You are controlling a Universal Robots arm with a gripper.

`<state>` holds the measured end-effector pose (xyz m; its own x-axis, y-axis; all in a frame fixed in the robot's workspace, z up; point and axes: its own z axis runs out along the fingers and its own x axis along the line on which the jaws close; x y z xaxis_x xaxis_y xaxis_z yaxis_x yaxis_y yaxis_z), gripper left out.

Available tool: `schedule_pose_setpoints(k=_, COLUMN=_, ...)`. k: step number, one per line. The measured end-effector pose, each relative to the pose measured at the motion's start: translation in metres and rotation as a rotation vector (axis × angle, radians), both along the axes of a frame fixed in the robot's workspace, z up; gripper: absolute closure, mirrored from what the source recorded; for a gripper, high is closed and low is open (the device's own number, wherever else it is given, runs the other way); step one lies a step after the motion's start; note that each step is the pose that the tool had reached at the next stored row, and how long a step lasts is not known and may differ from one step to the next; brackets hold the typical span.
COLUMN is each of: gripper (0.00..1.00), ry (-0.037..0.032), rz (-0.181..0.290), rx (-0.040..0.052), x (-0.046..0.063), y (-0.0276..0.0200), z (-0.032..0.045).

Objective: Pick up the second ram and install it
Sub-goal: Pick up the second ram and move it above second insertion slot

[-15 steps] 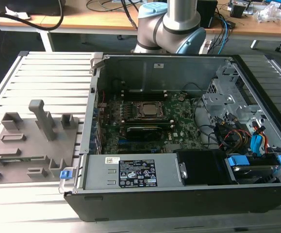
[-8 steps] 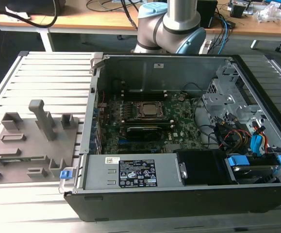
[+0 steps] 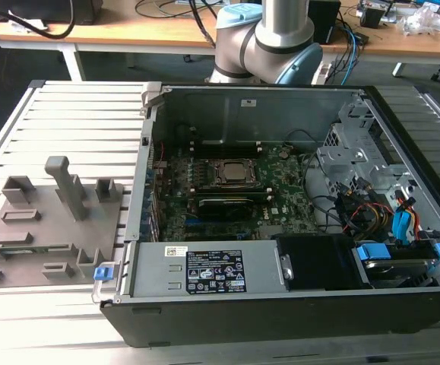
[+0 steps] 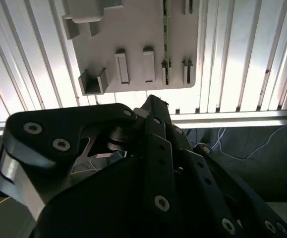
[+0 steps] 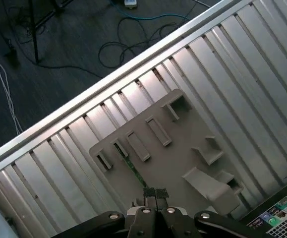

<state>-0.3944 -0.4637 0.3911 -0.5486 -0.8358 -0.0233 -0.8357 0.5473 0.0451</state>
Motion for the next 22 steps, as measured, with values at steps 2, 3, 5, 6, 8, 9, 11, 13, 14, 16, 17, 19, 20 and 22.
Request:
schedule_pose_setpoints(k=2, gripper=0.89, ry=0.0, rz=0.049, rx=-0.0001, x=0.0, y=0.0, z=0.0)
schedule_pose_setpoints(k=3, gripper=0.89, ry=0.0, rz=0.082, rx=0.0, x=0.0, y=0.0, z=0.0)
schedule_pose_setpoints(k=5, gripper=0.89, ry=0.0, rz=0.129, rx=0.0, x=0.0, y=0.0, z=0.0)
schedule_pose_setpoints(k=6, gripper=0.89, ry=0.0, rz=0.156, rx=0.0, x=0.0, y=0.0, z=0.0)
schedule_pose_setpoints(k=8, gripper=0.89, ry=0.0, rz=0.225, rx=-0.0001, x=0.0, y=0.0, z=0.0)
schedule_pose_setpoints(k=9, gripper=0.89, ry=0.0, rz=0.238, rx=0.0, x=0.0, y=0.0, z=0.0)
schedule_pose_setpoints(k=11, gripper=0.89, ry=0.0, rz=0.261, rx=0.0, x=0.0, y=0.0, z=0.0)
schedule_pose_setpoints(k=13, gripper=0.89, ry=-0.0001, rz=0.287, rx=0.0, x=0.0, y=0.0, z=0.0)
schedule_pose_setpoints(k=14, gripper=0.89, ry=0.0, rz=0.298, rx=0.0, x=0.0, y=-0.0001, z=0.0)
schedule_pose_setpoints(k=16, gripper=0.89, ry=0.0, rz=0.331, rx=0.0, x=0.0, y=0.0, z=0.0)
schedule_pose_setpoints(k=17, gripper=0.89, ry=0.0, rz=0.341, rx=0.0, x=0.0, y=0.0, z=0.0)
schedule_pose_setpoints(k=19, gripper=0.89, ry=0.0, rz=0.369, rx=0.0, x=0.0, y=0.0, z=0.0)
schedule_pose_setpoints(k=20, gripper=0.89, ry=0.0, rz=0.38, rx=0.0, x=0.0, y=0.0, z=0.0)
schedule_pose_setpoints(k=22, gripper=0.89, ry=0.0, rz=0.421, rx=0.0, x=0.0, y=0.0, z=0.0)
